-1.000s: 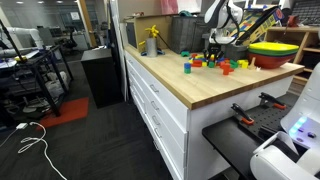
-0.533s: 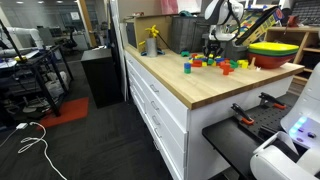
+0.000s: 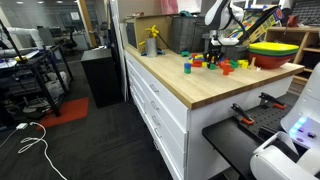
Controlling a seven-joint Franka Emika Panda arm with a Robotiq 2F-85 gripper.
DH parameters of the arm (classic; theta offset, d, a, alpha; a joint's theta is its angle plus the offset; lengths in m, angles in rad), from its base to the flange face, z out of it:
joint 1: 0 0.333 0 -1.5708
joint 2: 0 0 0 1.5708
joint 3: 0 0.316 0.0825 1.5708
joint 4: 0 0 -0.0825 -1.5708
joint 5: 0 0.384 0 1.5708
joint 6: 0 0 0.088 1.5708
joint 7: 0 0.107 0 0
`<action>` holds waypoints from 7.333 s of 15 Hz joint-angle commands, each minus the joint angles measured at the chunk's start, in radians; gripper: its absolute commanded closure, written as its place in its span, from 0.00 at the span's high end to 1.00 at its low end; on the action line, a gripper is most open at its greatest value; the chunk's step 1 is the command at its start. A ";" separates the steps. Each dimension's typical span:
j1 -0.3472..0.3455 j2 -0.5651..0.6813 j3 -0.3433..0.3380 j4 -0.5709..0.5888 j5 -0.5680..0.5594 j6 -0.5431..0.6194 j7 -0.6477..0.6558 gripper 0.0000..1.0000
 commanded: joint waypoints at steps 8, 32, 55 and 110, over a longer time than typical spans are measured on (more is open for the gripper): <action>-0.003 -0.052 -0.013 -0.049 -0.063 0.024 -0.003 1.00; 0.004 -0.135 0.013 -0.069 0.004 -0.005 0.012 0.12; 0.060 -0.095 0.051 -0.129 -0.068 0.021 0.025 0.48; 0.145 -0.150 0.165 0.071 0.011 -0.154 -0.005 0.08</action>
